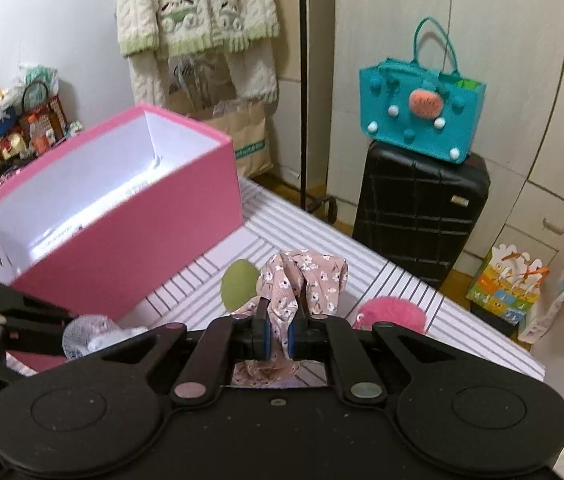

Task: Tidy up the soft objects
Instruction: 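Lift the floral cloth and bath puff with both grippers and carry them over the pink box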

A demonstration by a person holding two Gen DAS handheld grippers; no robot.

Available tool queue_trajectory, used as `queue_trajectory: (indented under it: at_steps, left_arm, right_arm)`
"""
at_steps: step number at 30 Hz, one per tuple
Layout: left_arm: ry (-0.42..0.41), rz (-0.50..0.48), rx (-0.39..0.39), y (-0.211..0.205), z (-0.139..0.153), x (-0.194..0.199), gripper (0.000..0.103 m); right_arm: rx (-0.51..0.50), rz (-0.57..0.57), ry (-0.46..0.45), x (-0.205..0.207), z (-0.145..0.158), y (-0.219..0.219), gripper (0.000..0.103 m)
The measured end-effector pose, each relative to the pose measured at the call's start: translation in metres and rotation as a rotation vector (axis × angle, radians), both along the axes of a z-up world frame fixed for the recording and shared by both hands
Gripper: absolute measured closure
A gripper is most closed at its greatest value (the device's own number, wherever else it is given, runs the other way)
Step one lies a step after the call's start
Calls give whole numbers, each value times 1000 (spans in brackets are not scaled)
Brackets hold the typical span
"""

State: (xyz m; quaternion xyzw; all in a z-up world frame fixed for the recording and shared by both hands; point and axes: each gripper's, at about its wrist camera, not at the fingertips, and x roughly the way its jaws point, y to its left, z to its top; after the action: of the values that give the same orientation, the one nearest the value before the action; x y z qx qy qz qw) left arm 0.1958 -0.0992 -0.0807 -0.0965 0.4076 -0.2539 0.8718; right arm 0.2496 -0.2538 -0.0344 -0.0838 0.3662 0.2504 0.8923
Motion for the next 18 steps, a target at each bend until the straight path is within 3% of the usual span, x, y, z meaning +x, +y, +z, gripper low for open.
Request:
queue_trajectory:
  at_steps: [9, 18]
  left_arm:
    - [-12, -13, 13, 8, 10, -16, 73]
    - [-14, -68, 86, 13, 16, -34, 73]
  right_arm:
    - [11, -5, 7, -23, 13, 2, 93]
    - [44, -9, 97, -64, 2, -5, 93]
